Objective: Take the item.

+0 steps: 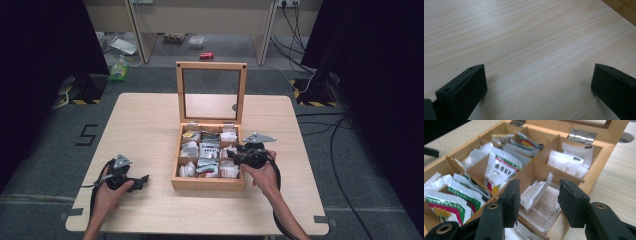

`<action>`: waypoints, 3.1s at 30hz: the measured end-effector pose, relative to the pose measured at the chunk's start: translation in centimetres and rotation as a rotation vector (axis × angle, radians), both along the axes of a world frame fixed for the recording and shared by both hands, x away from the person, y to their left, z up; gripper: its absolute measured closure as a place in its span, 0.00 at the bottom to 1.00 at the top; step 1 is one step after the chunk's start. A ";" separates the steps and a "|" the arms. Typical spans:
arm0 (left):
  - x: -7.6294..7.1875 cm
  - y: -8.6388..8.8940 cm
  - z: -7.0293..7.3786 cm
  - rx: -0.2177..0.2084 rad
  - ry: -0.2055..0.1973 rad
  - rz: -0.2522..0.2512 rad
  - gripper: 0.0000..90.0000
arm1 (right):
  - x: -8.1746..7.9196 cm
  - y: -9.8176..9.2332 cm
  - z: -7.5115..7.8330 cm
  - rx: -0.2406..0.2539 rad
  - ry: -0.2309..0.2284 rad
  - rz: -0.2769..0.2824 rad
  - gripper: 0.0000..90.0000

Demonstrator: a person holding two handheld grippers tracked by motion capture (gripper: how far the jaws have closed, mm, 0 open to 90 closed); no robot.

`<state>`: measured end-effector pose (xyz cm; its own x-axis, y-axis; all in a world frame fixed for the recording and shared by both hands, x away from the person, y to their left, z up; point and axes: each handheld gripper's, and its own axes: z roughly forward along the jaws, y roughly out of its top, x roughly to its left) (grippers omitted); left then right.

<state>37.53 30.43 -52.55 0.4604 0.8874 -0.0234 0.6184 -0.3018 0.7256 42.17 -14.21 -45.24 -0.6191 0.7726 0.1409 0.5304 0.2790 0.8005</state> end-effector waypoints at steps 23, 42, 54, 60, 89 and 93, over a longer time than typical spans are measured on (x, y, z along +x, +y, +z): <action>-0.1 0.0 0.0 0.002 -0.003 0.003 0.00 | 0.3 0.6 -1.0 0.047 0.012 -0.007 0.93; -0.1 0.0 0.0 0.002 -0.001 0.003 0.00 | -0.4 -0.6 1.5 0.106 -0.068 0.011 0.98; -0.1 0.0 0.0 0.002 0.000 0.002 0.00 | -0.9 -1.5 3.4 0.160 -0.112 0.004 0.98; -0.1 0.0 0.0 0.002 0.000 0.002 0.00 | -0.9 -2.0 3.7 0.166 -0.117 -0.005 0.98; -0.1 0.0 0.0 0.001 -0.001 0.003 0.00 | -0.1 -6.5 3.6 0.185 -0.131 -0.140 0.98; -0.1 0.0 0.0 0.001 -0.001 0.003 0.00 | 0.1 -6.8 3.4 0.182 -0.133 -0.150 0.98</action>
<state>37.45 30.43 -52.55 0.4579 0.8887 -0.0220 0.6187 -0.3008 0.7257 42.23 -21.06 -41.80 -0.5215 0.8268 0.2107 0.4417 0.0503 0.8957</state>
